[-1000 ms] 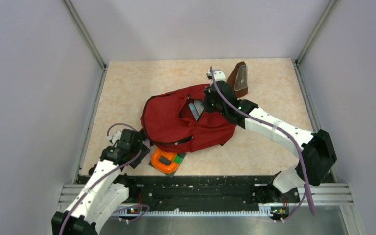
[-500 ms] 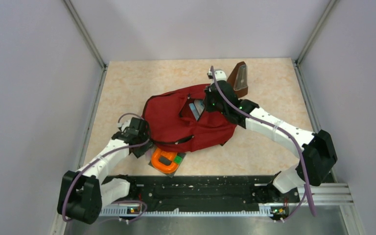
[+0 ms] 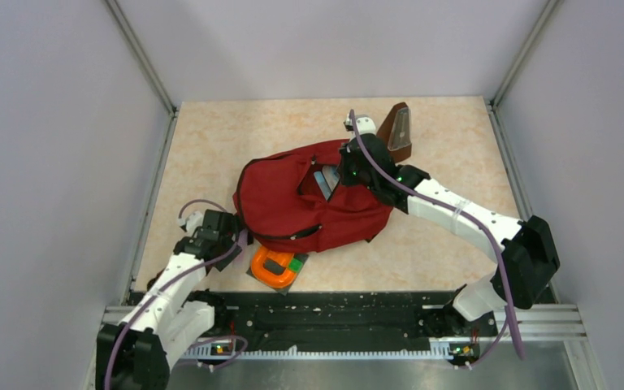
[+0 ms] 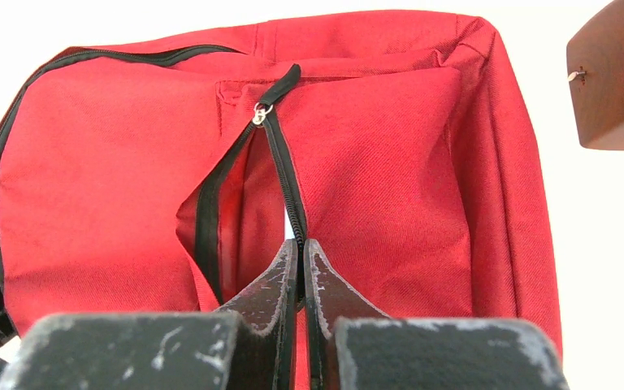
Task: Pack the student bag
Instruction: Move the stationery to the center of the board, then pick up the stationery from the center of the board.
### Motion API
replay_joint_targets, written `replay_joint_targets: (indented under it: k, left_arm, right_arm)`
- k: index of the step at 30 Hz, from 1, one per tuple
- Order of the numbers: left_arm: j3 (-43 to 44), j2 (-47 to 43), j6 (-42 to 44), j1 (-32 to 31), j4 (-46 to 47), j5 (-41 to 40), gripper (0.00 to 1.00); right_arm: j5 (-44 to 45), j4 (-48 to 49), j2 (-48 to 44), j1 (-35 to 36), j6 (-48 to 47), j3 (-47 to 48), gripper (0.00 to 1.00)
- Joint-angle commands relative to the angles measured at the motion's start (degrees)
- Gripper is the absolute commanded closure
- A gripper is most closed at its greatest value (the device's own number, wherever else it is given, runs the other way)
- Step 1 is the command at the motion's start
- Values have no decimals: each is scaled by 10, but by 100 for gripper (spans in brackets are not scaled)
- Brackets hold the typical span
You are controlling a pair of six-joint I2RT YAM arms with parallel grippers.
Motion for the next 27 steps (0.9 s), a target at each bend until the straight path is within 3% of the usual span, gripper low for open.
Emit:
replay_joint_targets:
  k: [1,7,16,23,27]
  left_arm:
    - [-37,-25,-8,4,15,15,59]
    - [-25,-20,24,3,53,40,53]
    - [19,37,112,3,108,64,34]
    - [63,129,142,4,93,75,32]
    - [79,178,143,3,75,87,41]
  right_arm:
    - [0,19,-21,-9,4,28,100]
    - [-19,20,-17,-9,16,22,100]
    - [-36,20,-4,-10,18,28,100]
    - [-40,19,8,-9,17,35,100]
    - [-44,14,21,-9,13,50,100]
